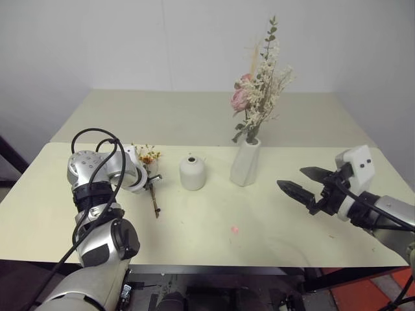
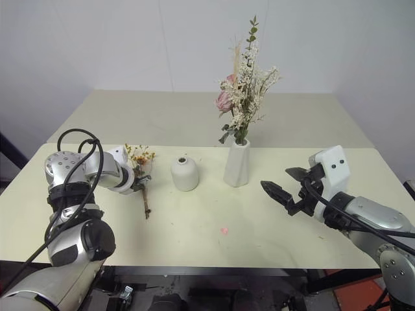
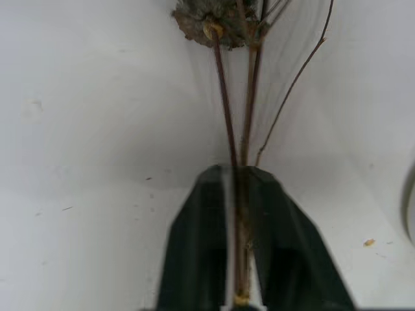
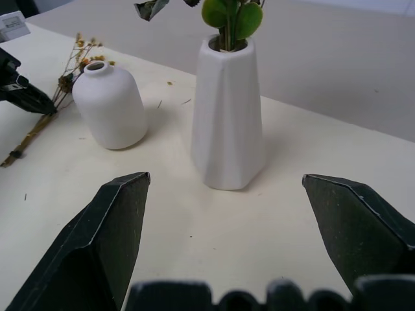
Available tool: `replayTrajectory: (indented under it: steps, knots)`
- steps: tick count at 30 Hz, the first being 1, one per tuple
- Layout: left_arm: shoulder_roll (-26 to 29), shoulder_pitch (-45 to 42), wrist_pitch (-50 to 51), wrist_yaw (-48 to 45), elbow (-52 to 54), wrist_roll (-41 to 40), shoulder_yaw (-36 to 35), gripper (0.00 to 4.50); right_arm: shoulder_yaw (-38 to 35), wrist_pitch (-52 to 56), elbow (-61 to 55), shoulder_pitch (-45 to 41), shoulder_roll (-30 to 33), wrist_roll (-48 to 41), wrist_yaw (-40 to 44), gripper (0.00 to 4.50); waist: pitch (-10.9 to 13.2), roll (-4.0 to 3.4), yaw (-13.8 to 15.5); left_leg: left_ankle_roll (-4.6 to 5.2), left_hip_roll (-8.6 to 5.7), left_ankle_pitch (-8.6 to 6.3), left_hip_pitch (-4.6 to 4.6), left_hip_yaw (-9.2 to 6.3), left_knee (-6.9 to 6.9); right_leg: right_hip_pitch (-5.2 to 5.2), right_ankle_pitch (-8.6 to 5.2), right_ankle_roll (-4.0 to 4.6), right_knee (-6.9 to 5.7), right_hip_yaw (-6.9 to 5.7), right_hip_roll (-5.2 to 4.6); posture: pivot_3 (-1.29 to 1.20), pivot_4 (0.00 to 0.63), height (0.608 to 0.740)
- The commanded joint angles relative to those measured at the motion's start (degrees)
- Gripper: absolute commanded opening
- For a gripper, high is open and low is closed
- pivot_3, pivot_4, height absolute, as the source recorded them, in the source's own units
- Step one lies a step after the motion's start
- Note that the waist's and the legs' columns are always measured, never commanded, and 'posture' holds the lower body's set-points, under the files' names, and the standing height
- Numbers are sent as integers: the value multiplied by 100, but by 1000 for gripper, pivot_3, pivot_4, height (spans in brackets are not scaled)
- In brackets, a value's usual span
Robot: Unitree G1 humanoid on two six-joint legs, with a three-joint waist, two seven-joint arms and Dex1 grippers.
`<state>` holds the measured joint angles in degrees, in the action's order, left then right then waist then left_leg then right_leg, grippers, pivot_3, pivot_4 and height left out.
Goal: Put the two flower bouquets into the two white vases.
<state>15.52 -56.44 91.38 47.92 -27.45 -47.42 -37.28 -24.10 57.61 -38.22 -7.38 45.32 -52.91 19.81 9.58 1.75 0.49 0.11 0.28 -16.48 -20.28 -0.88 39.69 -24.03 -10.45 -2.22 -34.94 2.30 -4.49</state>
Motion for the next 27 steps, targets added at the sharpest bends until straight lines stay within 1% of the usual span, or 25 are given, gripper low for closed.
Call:
replayTrajectory:
  steps: [1, 4, 6, 7, 10, 12, 13, 14, 16, 18, 21, 23, 24, 27]
  knots:
    - [-177, 111, 38, -248, -426, 610, -126, 32, -215, -124, -96, 28, -39, 9, -132, 4500, -8, -12, 6, 0, -1, 0, 0, -1, 0, 0, 0, 0, 0, 0, -1, 0, 150, 740]
    - [-231, 70, -38, -355, -117, 904, -67, 32, -229, -133, -97, 53, -42, 4, -171, 4500, -17, -23, 4, -1, -2, 0, 2, -1, 0, 3, -8, -14, -1, 0, -1, 0, 150, 740]
    - [-211, -61, -185, -492, 171, 995, -149, 32, -260, -139, -111, 89, -24, -12, -166, 4500, -21, -29, 6, -2, -2, 1, 4, -1, 0, 5, -16, -27, -2, 1, -2, 0, 150, 740]
    - [-192, -101, -273, -624, 351, 1016, -144, 32, -287, -143, -122, 114, -13, -26, -157, 4500, -20, -29, -2, -3, -2, 1, 4, -1, 0, 5, -17, -29, -3, 1, -2, 0, 150, 740]
    - [12, -62, -750, -1429, 1158, 997, 262, 32, -453, -166, -210, 274, 48, -105, -42, 4500, -3, 0, -31, -11, -1, 5, -9, -2, -2, -14, -17, -29, -5, 1, 1, 0, 150, 740]
    - [183, 156, -1328, -2124, 1774, 996, 564, 32, -580, -212, -289, 444, 111, -117, 117, 4500, 12, 25, -55, -13, -1, 6, -29, -5, -2, -30, -16, -27, -2, 0, 1, 0, 150, 740]
    - [290, 403, -1909, -2569, 2138, 1139, 850, 32, -649, -254, -323, 548, 145, -120, 232, 4500, 13, 27, -77, -16, 0, 8, -48, -7, -3, -46, 8, 13, 0, -1, 1, 0, 150, 740]
    - [361, 718, -2629, -3153, 2486, 1243, 1035, 32, -713, -304, -353, 653, 179, -114, 367, 4500, 12, 26, -102, -22, 1, 11, -58, -8, -2, -53, 11, 17, 4, 0, 1, 0, 150, 740]
    - [557, 1203, -3792, -4335, 2816, 1310, 1236, 32, -784, -460, -402, 825, 251, -50, 649, 4500, 12, 26, -126, -28, 1, 10, -60, -1, -6, -58, 10, 15, 6, 8, -3, 0, 150, 740]
    - [725, 1381, -4324, -5478, 2706, 926, 1031, 32, -798, -592, -450, 938, 333, 49, 834, 4500, 13, 26, -121, -25, 2, 7, -64, 1, -7, -60, 9, 16, 12, 8, -2, 0, 150, 740]
    - [856, 1372, -5026, -6880, 2286, 519, 835, 32, -757, -733, -480, 970, 337, 113, 886, 4500, 22, 42, -109, -10, 3, -1, -79, -2, 5, -64, 11, 19, 11, -5, 1, 0, 150, 740]
    - [843, 1127, -5455, -7582, 1786, 244, 641, 32, -689, -811, -537, 971, 317, 168, 891, 4500, 23, 43, -85, -8, 3, 0, -80, -1, 15, -57, 9, 16, 10, -5, 2, 0, 150, 740]
    - [827, 943, -5607, -7877, 1493, 141, 603, 32, -648, -844, -571, 971, 284, 190, 863, 4500, 25, 47, -79, -6, 3, 1, -76, -1, 17, -46, -1, 2, 11, -5, 3, 0, 150, 740]
    - [769, 395, -5879, -8875, 600, 4, 726, 32, -500, -927, -633, 939, 120, 216, 712, 4500, 31, 58, -65, -4, 3, 2, -75, -8, 20, -33, -16, -22, 21, -7, 6, 0, 150, 740]
